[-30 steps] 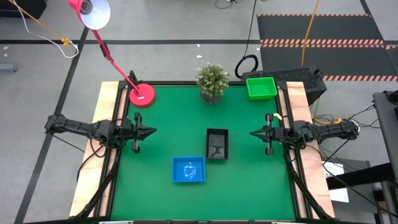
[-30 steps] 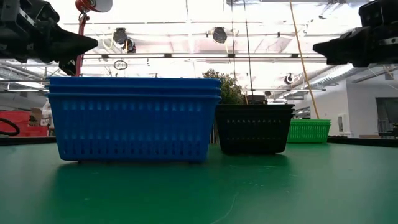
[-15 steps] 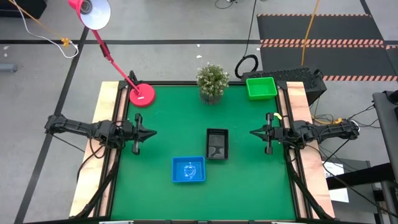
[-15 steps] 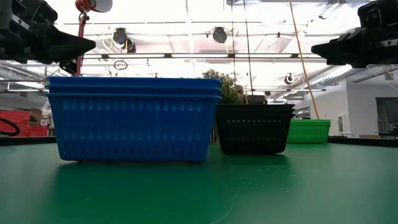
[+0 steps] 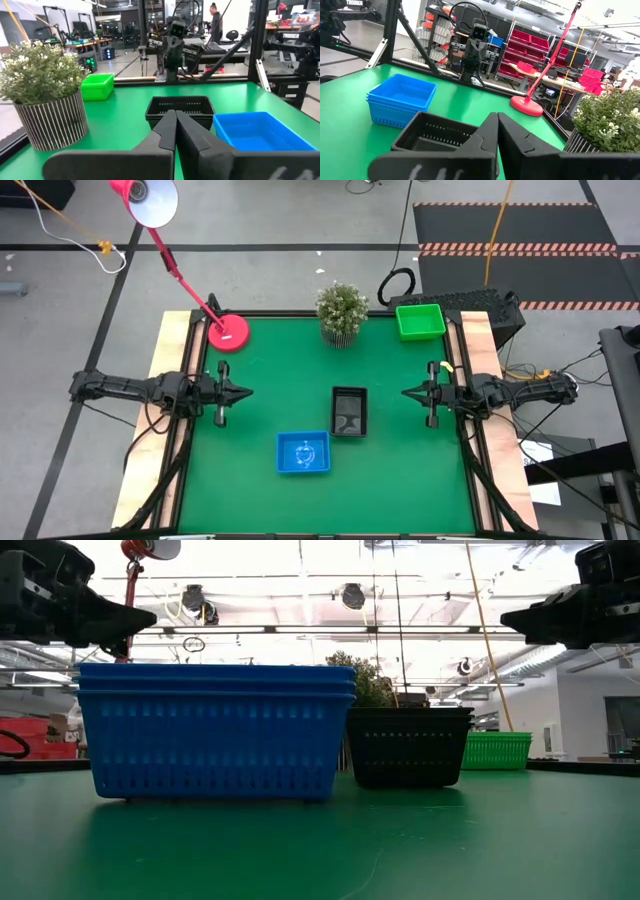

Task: Stack baskets by color
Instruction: Return to Home Position

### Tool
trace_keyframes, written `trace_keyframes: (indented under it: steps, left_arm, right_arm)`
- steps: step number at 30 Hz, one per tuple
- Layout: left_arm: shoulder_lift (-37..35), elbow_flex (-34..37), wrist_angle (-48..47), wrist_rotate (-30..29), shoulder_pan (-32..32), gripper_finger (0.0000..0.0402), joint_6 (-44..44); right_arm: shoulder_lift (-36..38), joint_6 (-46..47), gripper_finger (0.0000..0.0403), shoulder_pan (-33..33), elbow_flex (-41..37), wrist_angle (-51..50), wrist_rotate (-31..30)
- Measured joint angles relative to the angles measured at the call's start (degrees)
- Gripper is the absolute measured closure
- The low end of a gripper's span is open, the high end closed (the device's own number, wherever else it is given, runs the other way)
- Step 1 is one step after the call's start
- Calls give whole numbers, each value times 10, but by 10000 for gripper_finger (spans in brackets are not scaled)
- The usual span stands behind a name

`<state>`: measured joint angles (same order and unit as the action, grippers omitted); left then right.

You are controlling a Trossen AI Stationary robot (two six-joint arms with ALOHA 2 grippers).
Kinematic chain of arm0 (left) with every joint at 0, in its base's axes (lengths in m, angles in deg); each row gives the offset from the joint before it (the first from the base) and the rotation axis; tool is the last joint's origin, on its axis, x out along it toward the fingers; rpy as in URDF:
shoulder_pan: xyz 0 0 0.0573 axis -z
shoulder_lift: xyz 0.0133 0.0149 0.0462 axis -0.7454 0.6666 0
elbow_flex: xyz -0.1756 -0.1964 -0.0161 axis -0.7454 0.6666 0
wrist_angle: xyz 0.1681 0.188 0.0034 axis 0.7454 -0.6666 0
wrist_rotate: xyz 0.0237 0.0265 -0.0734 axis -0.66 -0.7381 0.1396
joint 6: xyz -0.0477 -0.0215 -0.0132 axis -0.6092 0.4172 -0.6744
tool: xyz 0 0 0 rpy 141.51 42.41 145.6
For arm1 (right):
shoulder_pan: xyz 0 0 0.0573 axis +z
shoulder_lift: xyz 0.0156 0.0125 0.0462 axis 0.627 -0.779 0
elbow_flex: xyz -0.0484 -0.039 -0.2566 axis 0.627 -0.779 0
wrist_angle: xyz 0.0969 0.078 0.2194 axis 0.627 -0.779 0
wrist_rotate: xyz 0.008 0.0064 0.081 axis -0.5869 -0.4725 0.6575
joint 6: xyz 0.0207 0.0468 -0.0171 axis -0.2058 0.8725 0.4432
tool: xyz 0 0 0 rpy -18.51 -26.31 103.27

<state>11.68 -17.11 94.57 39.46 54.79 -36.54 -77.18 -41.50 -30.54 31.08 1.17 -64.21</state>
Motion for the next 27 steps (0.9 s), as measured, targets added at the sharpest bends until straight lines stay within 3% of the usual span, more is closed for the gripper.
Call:
trace_keyframes:
  steps: [7, 27]
  left_arm:
    - [0, 0, -9, 38, -9, 389, 15]
    - [0, 0, -8, 26, -9, 385, 16]
  right_arm:
    - [0, 0, 403, 0, 0, 0, 0]
    - [0, 0, 403, 0, 0, 0, 0]
